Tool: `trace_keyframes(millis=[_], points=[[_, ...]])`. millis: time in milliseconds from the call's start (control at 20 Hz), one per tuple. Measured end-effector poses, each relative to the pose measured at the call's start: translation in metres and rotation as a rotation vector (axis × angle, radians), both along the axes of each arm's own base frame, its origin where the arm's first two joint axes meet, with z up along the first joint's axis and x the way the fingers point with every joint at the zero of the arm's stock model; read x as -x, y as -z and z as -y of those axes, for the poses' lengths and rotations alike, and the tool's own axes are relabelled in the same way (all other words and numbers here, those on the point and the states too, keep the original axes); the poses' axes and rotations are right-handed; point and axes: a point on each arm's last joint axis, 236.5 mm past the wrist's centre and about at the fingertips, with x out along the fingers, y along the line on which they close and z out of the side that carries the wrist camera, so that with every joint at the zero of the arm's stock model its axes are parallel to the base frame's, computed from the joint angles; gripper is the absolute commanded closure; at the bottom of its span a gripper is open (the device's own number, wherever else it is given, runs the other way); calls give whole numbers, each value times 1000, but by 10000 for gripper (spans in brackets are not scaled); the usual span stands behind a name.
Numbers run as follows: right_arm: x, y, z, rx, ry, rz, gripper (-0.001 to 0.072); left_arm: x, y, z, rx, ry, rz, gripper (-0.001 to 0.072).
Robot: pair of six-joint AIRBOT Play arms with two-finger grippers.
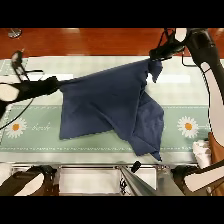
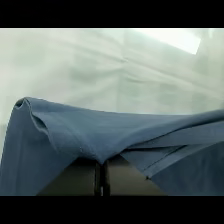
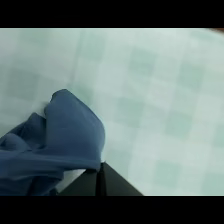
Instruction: Fold the shirts.
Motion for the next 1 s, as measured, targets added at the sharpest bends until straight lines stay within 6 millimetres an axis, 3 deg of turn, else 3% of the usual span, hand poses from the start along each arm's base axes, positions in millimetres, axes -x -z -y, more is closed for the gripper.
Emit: trace_keyframes(millis=[200,300,400,450,500,550,750,850,1000], points=[[1,25,6,-116,53,-77,664,-5,54,17,-10,31,-97,669],[4,31,5,-168,67,-112,363,2,70,23,-7,53,-155,583],[13,35,4,-195,59,-158,343,9,75,22,-18,94,-203,494],[19,35,5,-198,43,-180,276,11,73,20,-24,118,-222,347],[28,33,5,-196,21,-209,273,15,71,16,-29,145,-249,194],[37,31,10,-180,0,-238,272,19,67,8,-37,163,-277,173],[79,28,65,-101,32,-392,273,53,61,-42,-33,167,-450,171],[99,30,89,-140,77,-469,273,85,68,-63,1,146,-556,170],[124,36,107,-249,125,-561,273,134,88,-73,82,135,-678,170]])
